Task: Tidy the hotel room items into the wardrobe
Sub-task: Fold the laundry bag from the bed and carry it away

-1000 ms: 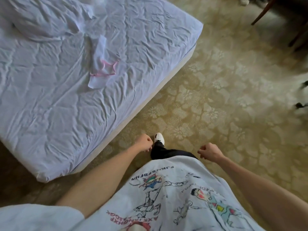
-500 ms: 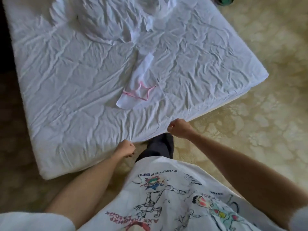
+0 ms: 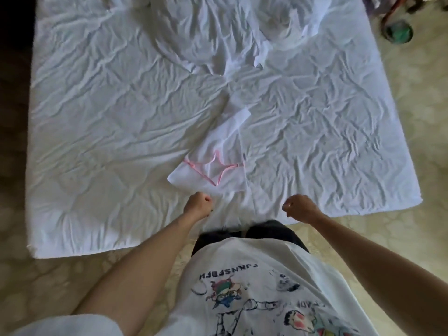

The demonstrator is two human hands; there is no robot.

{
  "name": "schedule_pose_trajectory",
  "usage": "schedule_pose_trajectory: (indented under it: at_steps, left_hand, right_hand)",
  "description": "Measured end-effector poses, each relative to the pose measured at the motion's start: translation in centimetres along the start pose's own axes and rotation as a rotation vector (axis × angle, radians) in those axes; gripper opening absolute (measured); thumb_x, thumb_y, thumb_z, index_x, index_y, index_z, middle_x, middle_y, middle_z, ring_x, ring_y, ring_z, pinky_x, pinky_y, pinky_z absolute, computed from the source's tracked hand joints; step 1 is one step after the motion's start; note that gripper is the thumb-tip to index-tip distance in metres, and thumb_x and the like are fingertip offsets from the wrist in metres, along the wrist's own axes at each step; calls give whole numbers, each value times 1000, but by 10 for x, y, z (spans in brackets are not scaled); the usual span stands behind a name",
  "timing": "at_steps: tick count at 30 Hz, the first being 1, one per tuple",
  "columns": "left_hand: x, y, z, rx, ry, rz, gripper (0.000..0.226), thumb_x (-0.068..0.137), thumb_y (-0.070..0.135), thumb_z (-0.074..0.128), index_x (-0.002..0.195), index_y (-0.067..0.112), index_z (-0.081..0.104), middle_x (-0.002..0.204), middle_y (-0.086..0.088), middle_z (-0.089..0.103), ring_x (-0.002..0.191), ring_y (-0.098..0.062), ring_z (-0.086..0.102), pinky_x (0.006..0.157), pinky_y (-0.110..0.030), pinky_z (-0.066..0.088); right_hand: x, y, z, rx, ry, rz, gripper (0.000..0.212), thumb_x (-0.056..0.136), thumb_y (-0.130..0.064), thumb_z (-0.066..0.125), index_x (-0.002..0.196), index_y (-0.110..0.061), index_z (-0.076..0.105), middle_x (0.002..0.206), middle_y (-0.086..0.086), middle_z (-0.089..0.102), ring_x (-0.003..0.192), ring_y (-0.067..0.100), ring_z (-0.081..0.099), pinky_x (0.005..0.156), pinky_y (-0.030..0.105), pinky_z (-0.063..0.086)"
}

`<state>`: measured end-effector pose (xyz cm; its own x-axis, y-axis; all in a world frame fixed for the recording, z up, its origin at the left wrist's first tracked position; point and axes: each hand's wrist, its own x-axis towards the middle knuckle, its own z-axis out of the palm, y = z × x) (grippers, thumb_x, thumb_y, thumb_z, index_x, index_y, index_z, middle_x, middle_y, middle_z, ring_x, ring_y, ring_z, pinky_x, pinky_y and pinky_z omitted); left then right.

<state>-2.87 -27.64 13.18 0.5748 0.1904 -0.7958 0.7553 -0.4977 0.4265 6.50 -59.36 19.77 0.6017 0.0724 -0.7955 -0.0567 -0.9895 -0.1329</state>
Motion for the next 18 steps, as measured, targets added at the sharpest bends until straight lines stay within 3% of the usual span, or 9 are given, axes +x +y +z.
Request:
schedule_pose_trajectory:
  at_steps: [4, 6, 8, 10, 13, 18]
  left_hand:
    - [24, 35, 2, -18, 77, -49, 20, 79, 25, 52, 71, 13, 65, 71, -2, 70, 69, -24, 69, 66, -36, 59]
    - [36, 48, 3, -33, 136, -82, 19, 85, 19, 53, 68, 15, 61, 77, 1, 69, 76, -22, 66, 64, -28, 49]
    - [54, 46, 8, -23, 189, -132, 16, 88, 17, 54, 76, 17, 65, 86, -1, 70, 84, -25, 64, 68, -26, 43]
    - [74, 34, 15, 19, 224, -165, 16, 88, 17, 54, 86, 14, 69, 94, -3, 72, 92, -28, 66, 72, -28, 47]
    - [98, 5, 23, 257, 282, -90, 13, 84, 16, 57, 94, 14, 66, 102, -5, 68, 101, -29, 62, 77, -36, 51]
    - [149, -56, 24, 767, 393, 160, 47, 65, 1, 76, 110, 10, 63, 116, -11, 58, 107, -32, 58, 82, -43, 52]
  right_hand:
    - [48, 11, -31, -24, -46, -7, 24, 92, -25, 57, 102, -15, 77, 96, 3, 76, 100, 22, 68, 88, 34, 54]
    - [81, 5, -37, -54, -64, -39, 23, 90, -26, 57, 100, -16, 76, 94, 3, 76, 98, 22, 69, 87, 35, 54]
    - [111, -7, -34, -101, -86, -90, 23, 88, -25, 56, 97, -18, 77, 95, 3, 76, 96, 23, 69, 83, 33, 55]
    - [140, -22, -24, -160, -75, -164, 24, 89, -25, 55, 97, -20, 76, 99, 6, 75, 94, 26, 69, 79, 31, 53]
    - [179, -45, -2, -274, -53, -293, 23, 92, -28, 54, 101, -20, 74, 102, 8, 74, 94, 29, 69, 79, 33, 53]
    - [231, -71, 53, -341, 109, -538, 25, 84, -35, 67, 103, -18, 68, 106, 2, 66, 100, 27, 64, 71, 35, 50]
